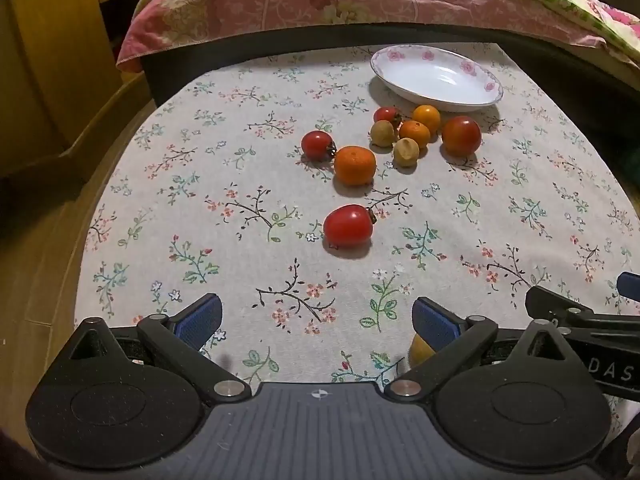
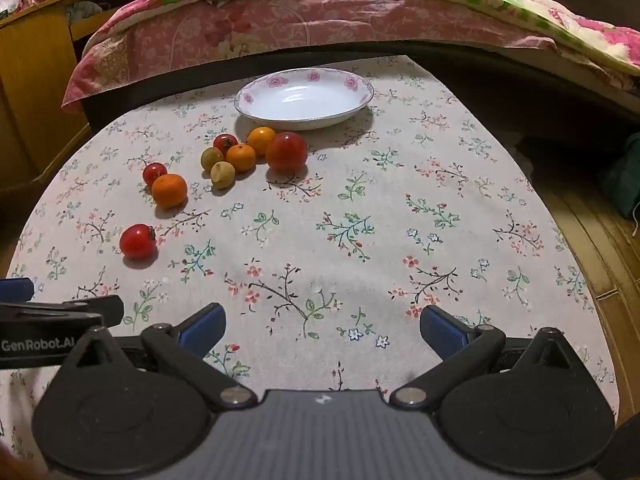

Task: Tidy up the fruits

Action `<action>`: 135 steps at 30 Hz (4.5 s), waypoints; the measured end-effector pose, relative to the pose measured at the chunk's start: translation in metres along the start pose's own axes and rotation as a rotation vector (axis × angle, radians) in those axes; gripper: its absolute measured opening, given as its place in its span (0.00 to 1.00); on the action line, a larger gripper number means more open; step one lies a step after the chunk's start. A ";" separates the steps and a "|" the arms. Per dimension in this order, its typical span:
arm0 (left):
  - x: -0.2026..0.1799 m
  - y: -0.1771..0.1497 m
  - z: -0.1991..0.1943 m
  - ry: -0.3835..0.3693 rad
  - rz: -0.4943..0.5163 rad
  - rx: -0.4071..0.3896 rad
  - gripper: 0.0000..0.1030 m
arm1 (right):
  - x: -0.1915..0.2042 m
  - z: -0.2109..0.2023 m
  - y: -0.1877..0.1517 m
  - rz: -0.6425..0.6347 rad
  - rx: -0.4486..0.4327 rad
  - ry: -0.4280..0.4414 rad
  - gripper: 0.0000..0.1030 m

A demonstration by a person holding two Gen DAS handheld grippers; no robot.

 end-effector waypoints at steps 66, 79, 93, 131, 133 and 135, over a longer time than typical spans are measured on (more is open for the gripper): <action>0.001 -0.003 0.004 0.009 0.025 0.032 0.92 | 0.009 0.007 -0.007 -0.019 0.034 0.030 0.95; 0.028 -0.012 -0.006 0.034 0.012 0.034 0.94 | 0.039 0.004 -0.009 -0.155 0.025 0.155 0.88; 0.048 -0.002 -0.012 0.061 -0.022 -0.014 0.84 | 0.083 0.018 -0.015 -0.358 0.068 0.347 0.25; -0.024 0.057 0.042 -0.149 0.205 -0.004 0.41 | 0.002 0.022 0.057 -0.212 0.067 0.317 0.23; -0.025 0.067 0.034 -0.183 0.185 -0.025 0.41 | -0.002 0.021 0.068 -0.181 0.076 0.305 0.23; -0.028 0.080 0.030 -0.207 0.175 -0.052 0.41 | -0.003 0.021 0.081 -0.164 0.073 0.307 0.23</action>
Point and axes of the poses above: each gripper's, at about its wrist camera, not at the fingertips, and z roughly the way its jaws point, x to its left, y to its top, the point moved 4 cm from there along z, roughly the way its jaws point, and after that the axes turned 2 degrees about x, right-handed, at the moved point
